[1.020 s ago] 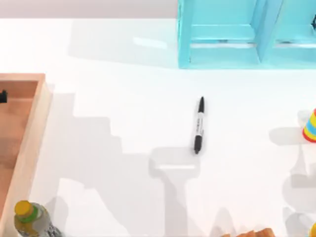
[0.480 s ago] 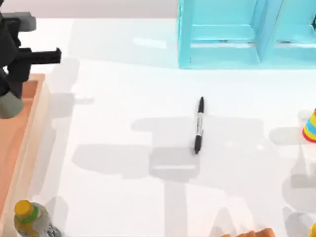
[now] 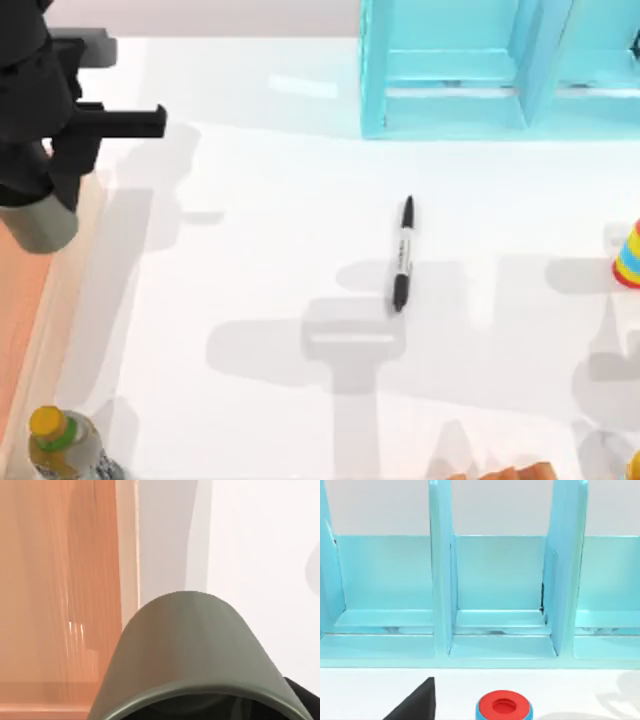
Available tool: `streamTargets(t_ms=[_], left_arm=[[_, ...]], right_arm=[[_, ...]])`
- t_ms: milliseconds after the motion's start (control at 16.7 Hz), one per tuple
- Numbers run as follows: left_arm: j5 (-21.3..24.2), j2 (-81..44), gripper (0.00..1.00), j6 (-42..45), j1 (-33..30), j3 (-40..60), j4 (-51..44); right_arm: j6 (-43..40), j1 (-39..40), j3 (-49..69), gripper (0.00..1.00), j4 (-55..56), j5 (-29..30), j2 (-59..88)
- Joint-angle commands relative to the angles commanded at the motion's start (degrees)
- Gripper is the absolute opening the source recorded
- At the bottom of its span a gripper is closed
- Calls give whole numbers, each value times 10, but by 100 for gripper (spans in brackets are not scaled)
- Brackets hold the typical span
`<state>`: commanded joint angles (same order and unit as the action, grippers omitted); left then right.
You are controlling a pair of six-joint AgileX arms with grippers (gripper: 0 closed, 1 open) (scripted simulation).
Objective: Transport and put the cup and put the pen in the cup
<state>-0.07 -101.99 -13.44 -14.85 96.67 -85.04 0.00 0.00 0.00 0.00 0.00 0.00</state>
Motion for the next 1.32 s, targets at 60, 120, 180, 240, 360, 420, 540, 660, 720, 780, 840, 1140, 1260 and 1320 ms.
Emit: streamTargets(t_ms=[60, 120, 180, 240, 360, 420, 540, 660, 720, 780, 840, 1140, 1260, 1320], left_arm=[[0, -2, 0, -2, -1, -1, 2], [0, -8, 0, -9, -6, -4, 9], [-1, -18, 0, -20, -17, -7, 22], [-3, -32, 0, -34, -30, -11, 41], [-5, -64, 0, -66, -63, -21, 90], [-7, -80, 0, -82, -79, -27, 118], [-9, -108, 0, -110, -109, -37, 156], [-11, -119, 0, -121, -122, -40, 169], [-11, -119, 0, -121, -122, -40, 169], [-11, -119, 0, -121, -122, -40, 169], [-9, -119, 0, -120, -120, -39, 168], [-10, -128, 0, -114, -116, -92, 234], [-10, -133, 0, -111, -113, -116, 261], [-10, -135, 0, -111, -113, -120, 266]], right_arm=[[0, 0, 0, 100, 0, 0, 0], [0, 0, 0, 100, 0, 0, 0], [0, 0, 0, 100, 0, 0, 0], [0, 0, 0, 100, 0, 0, 0], [0, 0, 0, 100, 0, 0, 0], [0, 0, 0, 100, 0, 0, 0], [0, 0, 0, 100, 0, 0, 0], [0, 0, 0, 100, 0, 0, 0], [0, 0, 0, 100, 0, 0, 0], [0, 0, 0, 100, 0, 0, 0], [0, 0, 0, 100, 0, 0, 0], [0, 0, 0, 100, 0, 0, 0], [0, 0, 0, 100, 0, 0, 0], [0, 0, 0, 100, 0, 0, 0]])
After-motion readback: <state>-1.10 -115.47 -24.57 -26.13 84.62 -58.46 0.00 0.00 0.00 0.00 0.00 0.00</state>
